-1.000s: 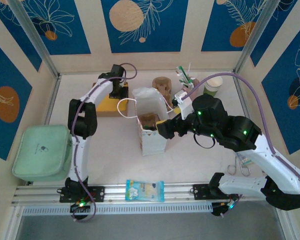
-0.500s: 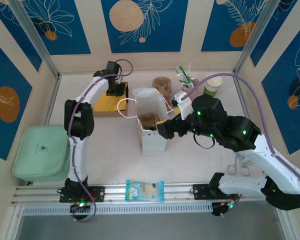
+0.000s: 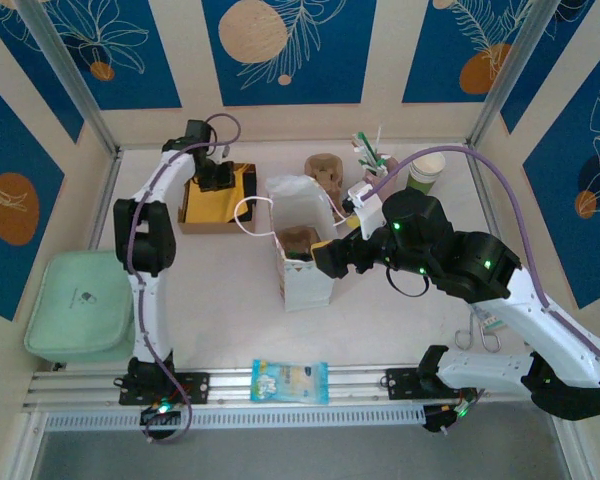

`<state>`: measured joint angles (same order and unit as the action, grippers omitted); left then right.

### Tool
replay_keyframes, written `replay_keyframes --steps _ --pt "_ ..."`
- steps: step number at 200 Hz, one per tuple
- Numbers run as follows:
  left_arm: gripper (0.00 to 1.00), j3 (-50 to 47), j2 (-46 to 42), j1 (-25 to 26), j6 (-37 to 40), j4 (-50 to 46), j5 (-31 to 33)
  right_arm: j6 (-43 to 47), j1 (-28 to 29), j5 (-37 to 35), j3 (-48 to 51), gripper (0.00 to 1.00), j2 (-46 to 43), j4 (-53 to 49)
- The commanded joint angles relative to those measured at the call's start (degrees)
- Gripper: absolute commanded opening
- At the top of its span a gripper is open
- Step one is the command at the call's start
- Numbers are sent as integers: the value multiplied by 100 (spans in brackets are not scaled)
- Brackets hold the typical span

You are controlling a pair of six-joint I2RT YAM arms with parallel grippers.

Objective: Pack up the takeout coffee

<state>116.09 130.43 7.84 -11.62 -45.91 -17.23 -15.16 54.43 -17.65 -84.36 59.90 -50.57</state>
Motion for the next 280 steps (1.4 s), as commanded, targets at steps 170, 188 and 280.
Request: replay_keyframes --steps 170,188,280 --pt "13 -395 158 -28 -229 386 -329 32 21 -90 150 94 -49 29" --pt "14 -420 149 -32 -236 422 -384 29 19 -94 156 94 -53 23" --pt "0 -474 117 -28 -231 516 -263 32 23 -126 165 93 -65 20"
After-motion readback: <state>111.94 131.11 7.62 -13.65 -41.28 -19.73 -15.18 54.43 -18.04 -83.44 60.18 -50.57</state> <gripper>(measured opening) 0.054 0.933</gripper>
